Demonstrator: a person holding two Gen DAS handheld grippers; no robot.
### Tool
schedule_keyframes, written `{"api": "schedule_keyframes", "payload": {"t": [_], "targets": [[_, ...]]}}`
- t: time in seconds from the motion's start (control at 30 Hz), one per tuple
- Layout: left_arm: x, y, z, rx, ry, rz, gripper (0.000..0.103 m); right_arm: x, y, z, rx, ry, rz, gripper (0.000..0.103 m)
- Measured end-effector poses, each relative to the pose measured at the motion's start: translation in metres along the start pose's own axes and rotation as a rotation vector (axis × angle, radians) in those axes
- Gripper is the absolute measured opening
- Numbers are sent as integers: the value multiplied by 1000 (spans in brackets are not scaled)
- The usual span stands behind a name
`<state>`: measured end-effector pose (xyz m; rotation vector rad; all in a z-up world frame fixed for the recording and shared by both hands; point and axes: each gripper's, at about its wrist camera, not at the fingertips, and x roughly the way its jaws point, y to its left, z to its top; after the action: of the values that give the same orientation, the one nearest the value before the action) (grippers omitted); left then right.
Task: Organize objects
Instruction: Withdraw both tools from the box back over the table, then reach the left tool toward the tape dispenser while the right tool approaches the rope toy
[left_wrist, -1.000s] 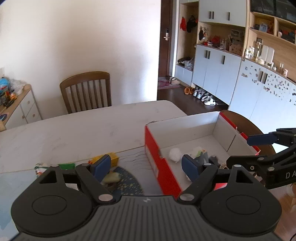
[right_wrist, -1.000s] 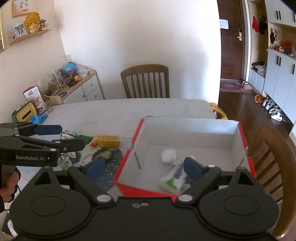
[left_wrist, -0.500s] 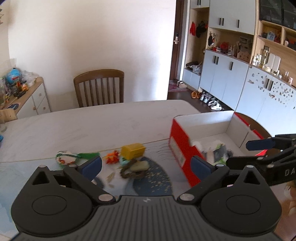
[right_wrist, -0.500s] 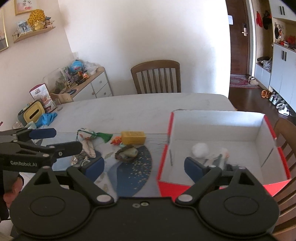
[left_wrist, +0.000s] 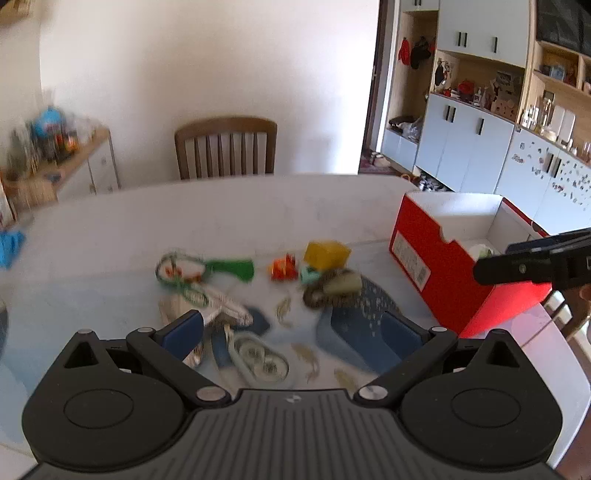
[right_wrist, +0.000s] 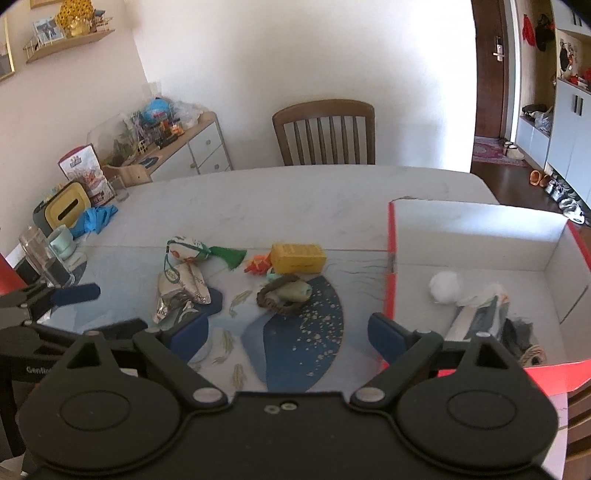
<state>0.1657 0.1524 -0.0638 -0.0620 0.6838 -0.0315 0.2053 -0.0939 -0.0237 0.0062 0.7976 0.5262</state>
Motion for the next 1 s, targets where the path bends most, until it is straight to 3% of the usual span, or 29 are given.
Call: {"api": "schedule_keyframes", "payload": {"t": [0.33,0.63,1.0], "targets": [[23,27,-23,-48,25,38,103,42,14,3,-19,54,-29,93],[64,26,-34,-22,76,57,103,90,18,8,-42,93,-54,92],[109,18,-40,13,121,69,103,143,0,24,-61,137,-132,81]]}}
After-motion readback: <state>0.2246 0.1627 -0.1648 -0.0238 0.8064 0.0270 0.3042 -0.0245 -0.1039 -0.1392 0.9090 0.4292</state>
